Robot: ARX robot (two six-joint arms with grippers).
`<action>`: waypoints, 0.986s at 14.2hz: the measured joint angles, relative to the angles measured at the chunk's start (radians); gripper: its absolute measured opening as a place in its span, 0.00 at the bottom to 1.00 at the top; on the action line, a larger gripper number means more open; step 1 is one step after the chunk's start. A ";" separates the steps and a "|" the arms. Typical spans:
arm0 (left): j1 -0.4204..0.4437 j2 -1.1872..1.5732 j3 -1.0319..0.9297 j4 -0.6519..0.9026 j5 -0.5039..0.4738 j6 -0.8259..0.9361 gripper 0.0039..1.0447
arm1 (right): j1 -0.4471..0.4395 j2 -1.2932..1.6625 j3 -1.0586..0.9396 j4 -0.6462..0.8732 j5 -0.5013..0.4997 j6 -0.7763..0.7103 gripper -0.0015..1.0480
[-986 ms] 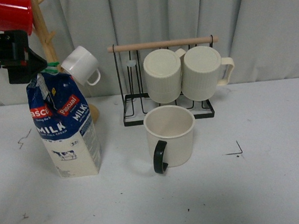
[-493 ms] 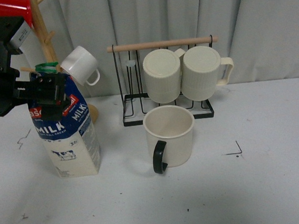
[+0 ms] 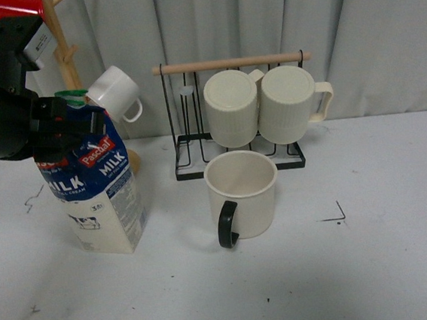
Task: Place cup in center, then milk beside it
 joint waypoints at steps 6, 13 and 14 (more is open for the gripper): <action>-0.111 -0.060 -0.008 -0.044 -0.059 -0.082 0.04 | 0.000 0.000 0.000 0.000 0.000 0.000 0.94; -0.197 -0.037 -0.007 0.032 -0.166 -0.136 0.04 | 0.000 0.000 0.000 0.000 0.000 0.000 0.94; -0.219 -0.020 -0.007 0.049 -0.190 -0.142 0.04 | 0.000 0.000 0.000 0.000 0.000 0.000 0.94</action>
